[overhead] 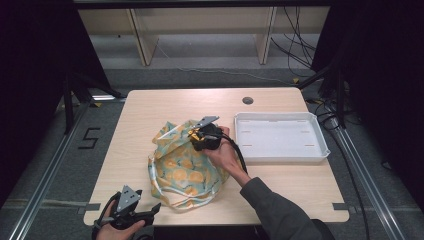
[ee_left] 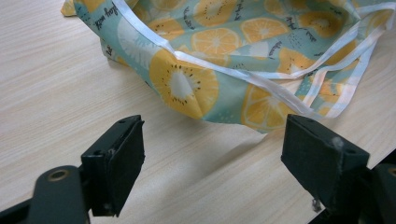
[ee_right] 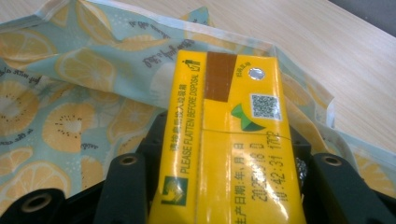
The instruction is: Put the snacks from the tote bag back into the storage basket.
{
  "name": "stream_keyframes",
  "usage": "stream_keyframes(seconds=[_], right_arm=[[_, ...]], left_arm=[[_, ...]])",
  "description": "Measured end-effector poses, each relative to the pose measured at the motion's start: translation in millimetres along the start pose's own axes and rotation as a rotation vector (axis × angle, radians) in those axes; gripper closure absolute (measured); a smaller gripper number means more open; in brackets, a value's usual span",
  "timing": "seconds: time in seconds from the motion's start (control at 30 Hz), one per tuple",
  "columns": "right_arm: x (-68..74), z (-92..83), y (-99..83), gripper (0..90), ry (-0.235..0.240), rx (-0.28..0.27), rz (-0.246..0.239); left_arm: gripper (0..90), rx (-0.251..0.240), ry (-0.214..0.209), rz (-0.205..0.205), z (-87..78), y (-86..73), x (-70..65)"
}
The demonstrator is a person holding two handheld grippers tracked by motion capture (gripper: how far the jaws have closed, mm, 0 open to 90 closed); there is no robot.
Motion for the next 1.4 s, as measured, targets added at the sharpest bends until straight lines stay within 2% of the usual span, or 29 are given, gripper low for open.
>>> stream_keyframes(seconds=[0.03, 0.1, 0.13, 0.17, 0.2, 0.23, 0.27, 0.33, 0.37, 0.4, 0.47, 0.53, 0.57, 0.67, 0.7, 0.73, 0.77, 0.8, 0.87, 0.9, 0.93, 0.97, 1.07, 1.13, 1.33, 1.37, 1.4], right_arm=[[0.1, 0.9, 0.6, 51.8, -0.005, -0.008, -0.014], [2.2, 0.2, 1.8, 52.1, 0.004, 0.001, -0.03], [3.4, -1.1, 2.5, 52.2, 0.006, 0.008, -0.045], [1.5, -1.6, 2.9, 52.3, -0.001, 0.014, -0.076], [4.7, -3.1, 6.3, 52.3, 0.014, -0.003, -0.066], [3.5, -4.3, 7.4, 52.3, 0.015, 0.0, -0.085], [6.0, -5.8, 11.6, 52.3, 0.021, -0.017, -0.063], [6.2, -9.7, 17.0, 52.4, 0.032, -0.025, -0.067], [7.2, -12.4, 19.8, 52.4, 0.041, -0.026, -0.054], [7.3, -14.7, 25.5, 52.3, 0.049, -0.054, -0.066], [8.8, -19.0, 32.1, 52.4, 0.061, -0.072, -0.071], [10.8, -23.2, 39.4, 52.4, 0.062, -0.096, -0.073], [11.8, -26.0, 42.8, 52.4, 0.074, -0.099, -0.075], [14.4, -31.8, 52.6, 52.4, 0.083, -0.131, -0.081], [15.5, -34.8, 54.4, 52.4, 0.09, -0.128, -0.07], [14.7, -36.5, 57.5, 52.4, 0.087, -0.143, -0.079], [15.5, -38.7, 59.0, 52.4, 0.087, -0.143, -0.067], [14.4, -40.8, 61.2, 52.4, 0.092, -0.146, -0.081], [14.2, -46.1, 65.0, 52.5, 0.092, -0.15, -0.076], [14.0, -49.2, 67.5, 52.4, 0.088, -0.156, -0.062], [11.7, -50.9, 70.6, 52.5, 0.09, -0.17, -0.084], [12.4, -53.2, 71.7, 52.5, 0.093, -0.168, -0.072], [9.2, -59.9, 76.8, 52.5, 0.086, -0.182, -0.083], [7.1, -64.9, 80.2, 52.5, 0.089, -0.194, -0.076], [-3.2, -84.7, 86.4, 52.5, 0.076, -0.212, -0.052], [-6.2, -86.8, 87.1, 52.5, 0.071, -0.218, -0.064], [-7.8, -90.5, 87.1, 52.5, 0.068, -0.222, -0.049]], left_arm=[[20.6, 0.008, -0.011, 0.005, -1.1, -0.3, -0.5], [20.7, -0.008, 0.005, -0.003, 0.1, 0.6, -0.2], [20.8, 0.017, -0.015, 0.023, -2.6, -0.1, 0.7], [20.8, 0.004, -0.009, 0.001, -1.3, 0.4, -0.3], [20.8, 0.01, -0.01, 0.007, -2.1, 0.2, 0.3], [20.8, 0.009, -0.009, 0.006, -2.1, 0.3, 0.3], [20.8, 0.008, -0.009, 0.005, -2.1, 0.2, 0.3], [20.8, 0.008, -0.008, 0.007, -2.2, 0.3, 0.6], [20.8, -0.019, 0.004, -0.027, 0.0, 2.2, -1.6], [20.8, -0.02, 0.003, -0.009, -0.2, 2.5, -0.2], [20.8, -0.027, 0.003, -0.015, 0.2, 3.0, 0.0], [20.8, -0.006, 0.001, -0.006, -1.9, 1.6, 2.2], [20.8, -0.031, 0.01, -0.03, -0.5, 3.5, 1.0], [20.8, -0.026, 0.018, -0.026, -2.8, 4.2, 3.7], [20.8, -0.044, 0.021, -0.039, -2.0, 5.6, 3.4], [20.8, -0.041, 0.019, -0.032, -2.7, 5.6, 4.7], [20.8, -0.041, 0.024, -0.037, -3.5, 5.8, 5.3], [20.8, -0.048, 0.026, -0.03, -3.7, 6.9, 6.3], [20.8, -0.054, 0.027, -0.045, -3.9, 7.4, 7.1], [20.9, -0.047, 0.033, -0.034, -5.0, 6.9, 8.9], [20.9, -0.047, 0.029, -0.03, -5.2, 7.2, 9.3], [21.0, -0.057, 0.032, -0.051, -4.4, 7.5, 8.7], [21.0, -0.056, 0.039, -0.048, -5.6, 7.2, 10.9], [21.0, -0.051, 0.04, -0.031, -6.5, 6.9, 12.9], [21.0, -0.056, 0.045, -0.058, -6.6, 6.2, 13.1], [21.0, -0.053, 0.042, -0.04, -7.2, 6.3, 14.4], [21.0, -0.054, 0.044, -0.038, -7.3, 6.5, 15.0]])
Point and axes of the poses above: each handheld gripper's, and its own axes: z roughly forward along the jaws, y roughly out of its top, x roughly to its left, the point moved 9 cm from there along z, roughly forward along the jaws, and after that the axes turned 14 degrees about -x, right-handed, at the moved point
